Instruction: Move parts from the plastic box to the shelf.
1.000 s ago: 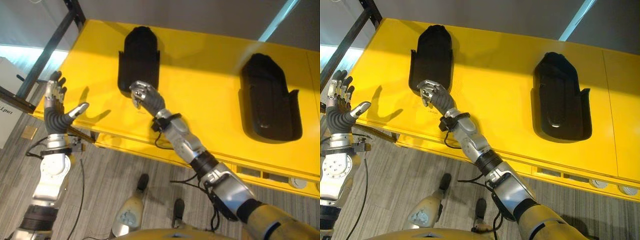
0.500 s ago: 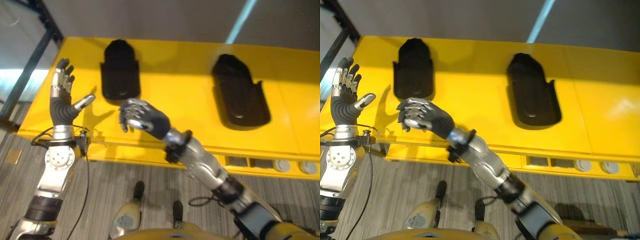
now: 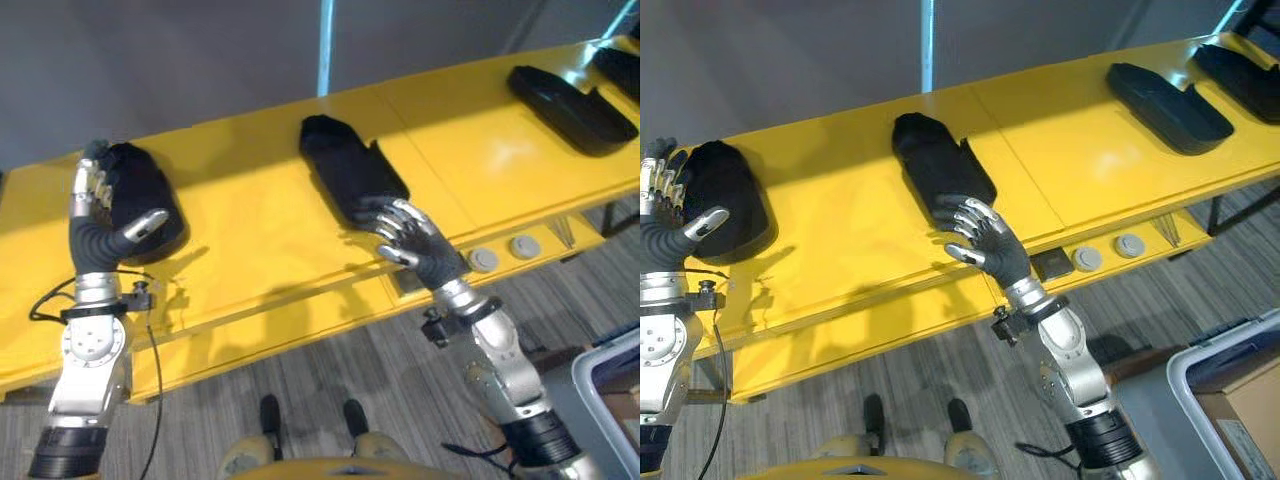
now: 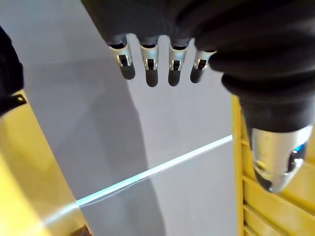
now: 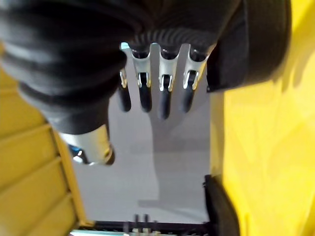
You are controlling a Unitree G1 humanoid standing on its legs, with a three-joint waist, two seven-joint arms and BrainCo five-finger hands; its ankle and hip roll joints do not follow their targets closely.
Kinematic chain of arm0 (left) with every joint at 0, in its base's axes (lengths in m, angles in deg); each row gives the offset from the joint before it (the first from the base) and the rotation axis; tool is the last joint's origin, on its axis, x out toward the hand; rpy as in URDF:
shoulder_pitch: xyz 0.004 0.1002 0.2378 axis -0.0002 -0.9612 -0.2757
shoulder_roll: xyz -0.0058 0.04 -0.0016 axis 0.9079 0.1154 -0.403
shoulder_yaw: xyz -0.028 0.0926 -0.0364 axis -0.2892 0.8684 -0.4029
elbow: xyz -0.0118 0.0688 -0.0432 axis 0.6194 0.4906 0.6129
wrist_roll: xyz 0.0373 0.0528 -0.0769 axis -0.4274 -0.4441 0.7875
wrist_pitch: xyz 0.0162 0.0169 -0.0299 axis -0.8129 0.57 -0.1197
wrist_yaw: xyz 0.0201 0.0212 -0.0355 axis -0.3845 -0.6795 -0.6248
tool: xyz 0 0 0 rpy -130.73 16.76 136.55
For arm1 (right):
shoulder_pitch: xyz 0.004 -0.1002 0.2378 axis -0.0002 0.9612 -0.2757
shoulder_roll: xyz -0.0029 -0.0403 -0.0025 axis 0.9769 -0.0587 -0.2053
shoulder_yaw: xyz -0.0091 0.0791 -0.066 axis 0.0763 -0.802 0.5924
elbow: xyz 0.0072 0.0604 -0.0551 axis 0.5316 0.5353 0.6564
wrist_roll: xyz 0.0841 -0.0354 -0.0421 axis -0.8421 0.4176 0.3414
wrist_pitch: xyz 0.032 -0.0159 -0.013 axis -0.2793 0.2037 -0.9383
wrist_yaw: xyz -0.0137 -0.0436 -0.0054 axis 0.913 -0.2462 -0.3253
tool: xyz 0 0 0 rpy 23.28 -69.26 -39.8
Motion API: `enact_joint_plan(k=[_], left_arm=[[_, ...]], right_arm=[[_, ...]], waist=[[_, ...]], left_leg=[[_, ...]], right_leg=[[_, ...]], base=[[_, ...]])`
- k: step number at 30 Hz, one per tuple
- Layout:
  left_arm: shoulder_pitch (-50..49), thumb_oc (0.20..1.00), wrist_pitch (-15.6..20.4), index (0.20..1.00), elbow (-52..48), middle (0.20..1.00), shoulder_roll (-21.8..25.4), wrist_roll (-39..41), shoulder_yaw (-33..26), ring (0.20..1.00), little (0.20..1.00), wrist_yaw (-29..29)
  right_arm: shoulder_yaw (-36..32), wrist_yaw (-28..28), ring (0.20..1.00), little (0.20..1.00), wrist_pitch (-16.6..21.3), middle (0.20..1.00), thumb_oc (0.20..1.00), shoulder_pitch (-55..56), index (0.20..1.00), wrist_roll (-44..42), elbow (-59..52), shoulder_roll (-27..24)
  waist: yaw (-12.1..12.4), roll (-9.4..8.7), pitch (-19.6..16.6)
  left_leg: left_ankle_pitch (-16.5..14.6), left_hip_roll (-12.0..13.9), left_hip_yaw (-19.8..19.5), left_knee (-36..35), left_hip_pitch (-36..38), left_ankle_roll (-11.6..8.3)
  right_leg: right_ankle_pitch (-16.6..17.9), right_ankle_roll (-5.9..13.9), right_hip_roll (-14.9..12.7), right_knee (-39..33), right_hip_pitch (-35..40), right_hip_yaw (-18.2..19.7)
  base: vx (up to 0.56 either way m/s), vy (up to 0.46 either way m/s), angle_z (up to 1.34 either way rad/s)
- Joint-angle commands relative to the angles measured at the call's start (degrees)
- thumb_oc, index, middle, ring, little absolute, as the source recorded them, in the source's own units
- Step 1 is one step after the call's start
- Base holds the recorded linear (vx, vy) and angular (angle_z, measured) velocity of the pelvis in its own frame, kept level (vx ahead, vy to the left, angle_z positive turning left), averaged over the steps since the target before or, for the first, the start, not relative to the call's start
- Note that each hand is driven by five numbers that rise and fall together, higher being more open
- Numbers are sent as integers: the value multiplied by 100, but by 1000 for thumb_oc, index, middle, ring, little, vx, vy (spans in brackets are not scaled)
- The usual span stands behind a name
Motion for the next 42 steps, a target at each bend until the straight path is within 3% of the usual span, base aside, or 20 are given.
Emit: enact_joint_plan(k=[1, 5, 6, 7, 8, 10, 12, 19, 20, 31, 42], left_arm=[[138, 1000, 150, 1000, 87, 1000, 259, -132, 68, 1000, 1000, 12], [219, 1000, 103, 1000, 143, 1000, 295, -251, 124, 1000, 1000, 38], [215, 1000, 99, 1000, 151, 1000, 290, -274, 131, 1000, 1000, 46], [173, 1000, 41, 1000, 171, 1000, 313, -405, 107, 1000, 1000, 64], [147, 1000, -18, 1000, 192, 1000, 346, -554, 74, 1000, 1000, 93], [-20, 1000, -403, 1000, 339, 1000, 652, -1572, -149, 1000, 1000, 219], [-221, 1000, -581, 1000, 348, 1000, 801, -2089, -372, 1000, 1000, 230], [-816, 1000, -920, 1000, 411, 1000, 1044, -3026, -863, 1000, 1000, 111], [-1068, 1000, -1084, 1000, 563, 1000, 1265, -3486, -1109, 1000, 1000, 91], [-931, 1000, -1357, 1000, 1015, 1000, 1874, -3904, -1111, 1000, 1000, 59], [-725, 1000, -1293, 1000, 1040, 1000, 1620, -3536, -732, 1000, 1000, 154]], right_arm=[[46, 277, 200, 200, 382, 200, 200, -310, 200, 330, 104, 320], [140, 175, 200, 200, 306, 200, 200, -335, 200, 319, 104, 364], [199, 132, 347, 347, 289, 347, 347, -329, 347, 267, 96, 393], [288, 69, 780, 780, 263, 780, 780, -339, 780, 265, 69, 402], [329, 39, 1000, 1000, 249, 1000, 1000, -345, 1000, 290, 60, 387], [451, 55, 1000, 1000, 219, 1000, 1000, -405, 1000, 688, 76, 266], [450, 179, 1000, 1000, 190, 1000, 1000, -435, 1000, 984, 170, 262], [319, 479, 1000, 1000, 63, 1000, 1000, -468, 1000, 1541, 373, 324], [183, 630, 200, 200, -7, 200, 200, -513, 200, 1704, 490, 341], [-240, 1192, 200, 200, -120, 200, 200, -439, 200, 1814, 732, 600], [-295, 1562, 200, 200, -226, 200, 200, -418, 200, 2121, 994, 713]], waist=[[250, -156, -321], [233, -129, -320], [241, -125, -319], [263, -123, -323], [279, -122, -328], [378, -103, -349], [433, -93, -363], [512, -95, -386], [572, -84, -390], [575, -46, -311], [574, -28, -163]], left_leg=[[-1387, 40, 50, 792, 264, -16], [-1362, 45, 11, 773, 287, -28], [-1356, 46, 3, 769, 290, -30], [-1353, 49, -11, 767, 295, -32], [-1352, 49, -18, 766, 297, -33], [-1353, 52, -63, 766, 308, -40], [-1355, 66, -84, 765, 315, -44], [-1361, 86, -105, 752, 348, -49], [-1362, 90, -119, 749, 358, -54], [-1366, 115, -132, 781, 364, -80], [-1361, 131, -135, 807, 293, -94]], right_leg=[[-683, 406, -211, 511, -132, -246], [-704, 382, -201, 523, -115, -270], [-711, 376, -201, 523, -106, -282], [-723, 369, -204, 522, -91, -297], [-729, 363, -205, 522, -83, -309], [-761, 344, -211, 525, -26, -383], [-786, 332, -207, 523, 10, -430], [-826, 307, -205, 512, 86, -503], [-843, 298, -208, 511, 112, -526], [-926, 278, -194, 593, 134, -614], [-944, 263, -162, 635, 41, -607]], base=[[6, -33, -2], [5, -27, 3], [7, -42, 4], [9, -38, 4], [12, -46, 4], [20, -53, 6], [22, -41, 17], [21, -31, 7], [28, -34, 8], [13, -18, 6], [1, -3, 0]])
